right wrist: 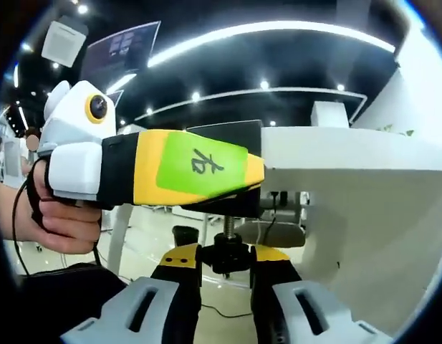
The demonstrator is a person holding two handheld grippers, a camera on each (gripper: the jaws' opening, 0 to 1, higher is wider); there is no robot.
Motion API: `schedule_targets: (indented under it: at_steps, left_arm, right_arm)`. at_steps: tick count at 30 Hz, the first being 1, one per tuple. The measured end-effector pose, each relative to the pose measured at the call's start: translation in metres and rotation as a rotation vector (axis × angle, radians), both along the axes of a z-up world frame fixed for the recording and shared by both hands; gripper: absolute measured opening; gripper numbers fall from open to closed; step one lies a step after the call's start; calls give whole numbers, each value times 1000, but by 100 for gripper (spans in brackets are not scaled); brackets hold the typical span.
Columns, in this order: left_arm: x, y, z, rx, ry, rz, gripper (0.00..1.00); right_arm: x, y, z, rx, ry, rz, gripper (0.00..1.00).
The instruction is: Clamp the fixed fixture on the desktop, loosen the retaining clip, secure it to the edge of the desk, and tighten the retaining clip.
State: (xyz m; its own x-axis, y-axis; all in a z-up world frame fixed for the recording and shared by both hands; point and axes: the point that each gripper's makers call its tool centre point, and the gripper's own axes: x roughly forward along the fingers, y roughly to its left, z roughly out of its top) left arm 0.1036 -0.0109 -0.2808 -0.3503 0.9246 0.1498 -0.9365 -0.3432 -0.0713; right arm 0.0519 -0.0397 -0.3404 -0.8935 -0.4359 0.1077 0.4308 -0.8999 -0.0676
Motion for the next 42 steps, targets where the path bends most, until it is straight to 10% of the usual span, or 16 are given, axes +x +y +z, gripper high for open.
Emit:
schedule_targets:
  at_steps: [18,42]
  left_arm:
    - [-1,0,0,3,-1,-1,1]
    - [2,3,-1,-7,2,5,1]
  right_arm:
    - [7,-12,-2,72,14,391,23]
    - [2,-5,-4,-97,-28,37,31]
